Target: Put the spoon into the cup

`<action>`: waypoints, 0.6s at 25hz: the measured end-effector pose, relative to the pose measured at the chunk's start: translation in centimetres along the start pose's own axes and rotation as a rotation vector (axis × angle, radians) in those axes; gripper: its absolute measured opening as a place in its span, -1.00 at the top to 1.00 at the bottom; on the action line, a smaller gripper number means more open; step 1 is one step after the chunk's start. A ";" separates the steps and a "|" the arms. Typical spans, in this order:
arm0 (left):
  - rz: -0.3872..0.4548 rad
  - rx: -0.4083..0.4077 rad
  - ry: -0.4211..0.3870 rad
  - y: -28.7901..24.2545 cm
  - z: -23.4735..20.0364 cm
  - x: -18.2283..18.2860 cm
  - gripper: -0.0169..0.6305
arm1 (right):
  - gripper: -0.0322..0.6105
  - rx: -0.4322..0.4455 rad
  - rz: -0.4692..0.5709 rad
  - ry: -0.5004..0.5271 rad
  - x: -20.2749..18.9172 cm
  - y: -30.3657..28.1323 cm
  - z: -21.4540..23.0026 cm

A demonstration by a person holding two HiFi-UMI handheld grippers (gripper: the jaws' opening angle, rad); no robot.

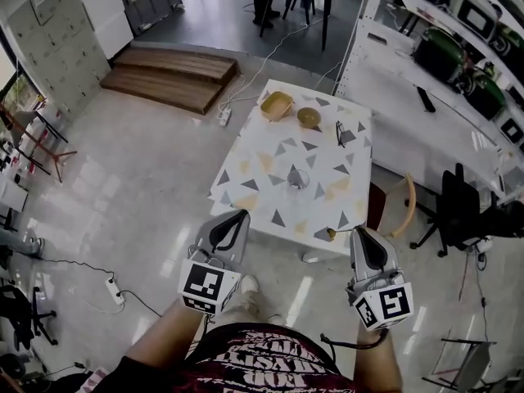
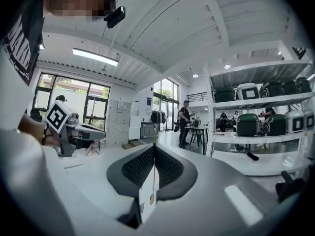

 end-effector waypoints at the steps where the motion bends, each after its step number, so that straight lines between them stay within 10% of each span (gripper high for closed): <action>1: 0.001 0.000 0.002 -0.5 -0.4 0.1 0.95 | 0.79 0.000 -0.001 0.002 0.1 -0.6 0.2; 15: 0.026 -0.037 -0.010 -4.7 -5.9 3.5 0.95 | 0.79 -0.063 0.025 0.041 3.3 -7.0 2.0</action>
Point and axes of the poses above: the fingertips, and each gripper's own axes: y backward along the fingers, z to its right, x out of its top, the point moved 5 cm from there along y, backward along the fingers, and after that the axes turned 15 degrees about y, right-handed, at the moved point
